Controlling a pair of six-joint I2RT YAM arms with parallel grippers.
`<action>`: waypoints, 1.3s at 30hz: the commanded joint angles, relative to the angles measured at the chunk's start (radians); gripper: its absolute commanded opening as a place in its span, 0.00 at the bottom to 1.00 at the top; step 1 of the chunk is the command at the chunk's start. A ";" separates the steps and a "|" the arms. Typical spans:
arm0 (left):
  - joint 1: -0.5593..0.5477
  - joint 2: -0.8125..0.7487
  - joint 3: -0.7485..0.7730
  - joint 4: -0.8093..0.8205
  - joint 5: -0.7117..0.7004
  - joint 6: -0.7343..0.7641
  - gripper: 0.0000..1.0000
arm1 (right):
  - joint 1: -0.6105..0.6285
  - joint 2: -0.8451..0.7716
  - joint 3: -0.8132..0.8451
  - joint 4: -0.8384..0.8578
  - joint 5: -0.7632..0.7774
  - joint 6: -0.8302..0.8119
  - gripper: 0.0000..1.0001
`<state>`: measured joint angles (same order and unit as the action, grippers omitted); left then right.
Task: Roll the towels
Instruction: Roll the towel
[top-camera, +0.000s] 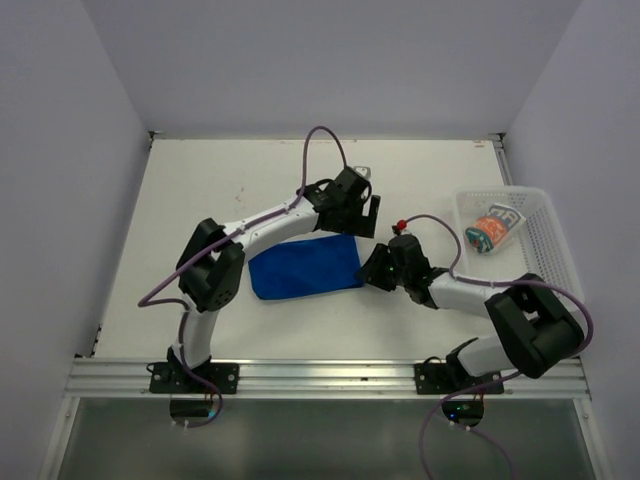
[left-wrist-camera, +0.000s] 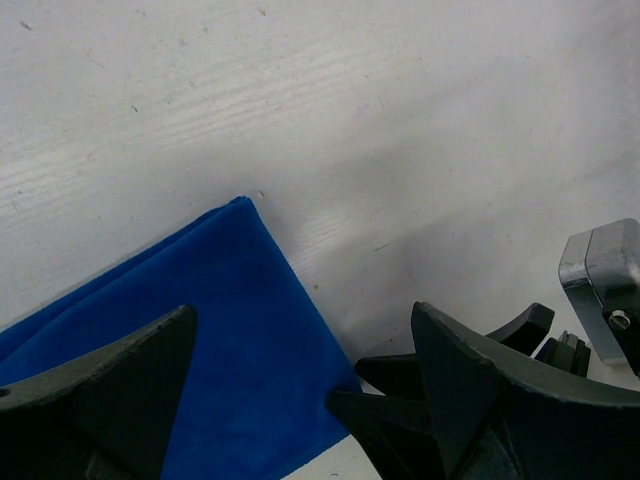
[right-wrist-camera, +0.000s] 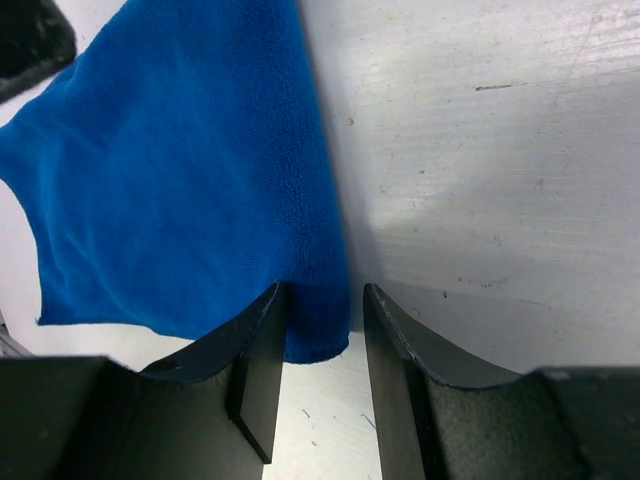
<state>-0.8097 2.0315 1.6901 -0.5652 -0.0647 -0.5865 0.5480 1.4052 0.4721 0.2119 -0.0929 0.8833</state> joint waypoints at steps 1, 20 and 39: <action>0.006 0.007 -0.001 0.008 0.045 -0.036 0.90 | 0.003 0.021 -0.016 0.092 0.005 0.029 0.39; 0.018 0.174 0.143 -0.102 -0.043 -0.095 0.70 | 0.013 0.140 -0.082 0.230 -0.013 0.032 0.21; 0.018 0.263 0.151 -0.159 -0.204 -0.078 0.56 | 0.024 0.176 -0.102 0.265 -0.011 -0.007 0.18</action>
<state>-0.7986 2.2704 1.8435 -0.7242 -0.2470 -0.6617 0.5648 1.5463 0.3977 0.5522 -0.1242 0.9222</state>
